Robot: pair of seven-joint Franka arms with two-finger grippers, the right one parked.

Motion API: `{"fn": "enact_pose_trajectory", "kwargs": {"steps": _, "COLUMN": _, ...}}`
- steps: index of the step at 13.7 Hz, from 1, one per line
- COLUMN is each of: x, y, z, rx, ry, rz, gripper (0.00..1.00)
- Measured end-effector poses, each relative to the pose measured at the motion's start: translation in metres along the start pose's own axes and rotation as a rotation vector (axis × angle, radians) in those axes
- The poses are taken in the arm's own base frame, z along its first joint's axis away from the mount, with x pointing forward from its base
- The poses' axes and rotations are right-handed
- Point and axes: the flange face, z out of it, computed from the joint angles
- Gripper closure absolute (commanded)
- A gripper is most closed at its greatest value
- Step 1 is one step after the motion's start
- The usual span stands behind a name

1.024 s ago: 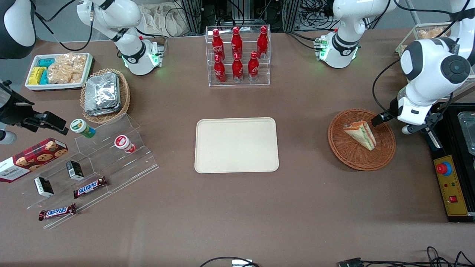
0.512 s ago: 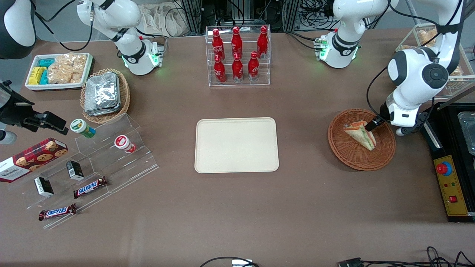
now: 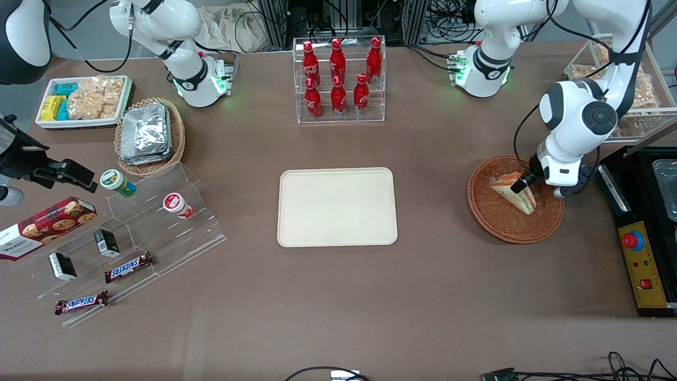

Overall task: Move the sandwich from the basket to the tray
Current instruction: 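Lower the left gripper and close it on the wrapped sandwich, then lift the sandwich and carry it with the left gripper to the tray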

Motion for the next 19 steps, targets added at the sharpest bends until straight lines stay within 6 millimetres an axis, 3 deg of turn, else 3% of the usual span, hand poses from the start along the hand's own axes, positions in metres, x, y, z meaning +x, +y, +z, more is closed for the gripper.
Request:
{"fn": "enact_pose_trajectory", "kwargs": {"steps": 4, "x": -0.008, "y": -0.001, "z": 0.024, "rx": -0.015, "ry": 0.009, "rz": -0.008, "gripper": 0.01}}
{"fn": "enact_pose_trajectory", "kwargs": {"steps": 5, "x": -0.009, "y": -0.002, "z": 0.029, "rx": -0.016, "ry": 0.007, "rz": -0.009, "gripper": 0.16}}
{"fn": "enact_pose_trajectory", "kwargs": {"steps": 7, "x": -0.01, "y": -0.002, "z": 0.035, "rx": -0.016, "ry": 0.004, "rz": -0.012, "gripper": 0.82}}
{"fn": "enact_pose_trajectory", "kwargs": {"steps": 8, "x": -0.01, "y": -0.002, "z": 0.036, "rx": -0.016, "ry": 0.003, "rz": -0.017, "gripper": 1.0}}
{"fn": "enact_pose_trajectory", "kwargs": {"steps": 12, "x": -0.006, "y": 0.001, "z": 0.031, "rx": -0.025, "ry": 0.015, "rz": -0.033, "gripper": 1.0}}
{"fn": "enact_pose_trajectory", "kwargs": {"steps": 14, "x": -0.003, "y": 0.008, "z": 0.018, "rx": -0.036, "ry": 0.031, "rz": -0.024, "gripper": 1.0}}
{"fn": "enact_pose_trajectory", "kwargs": {"steps": 19, "x": -0.017, "y": 0.065, "z": -0.054, "rx": -0.029, "ry": 0.052, "rz": 0.127, "gripper": 1.0}}
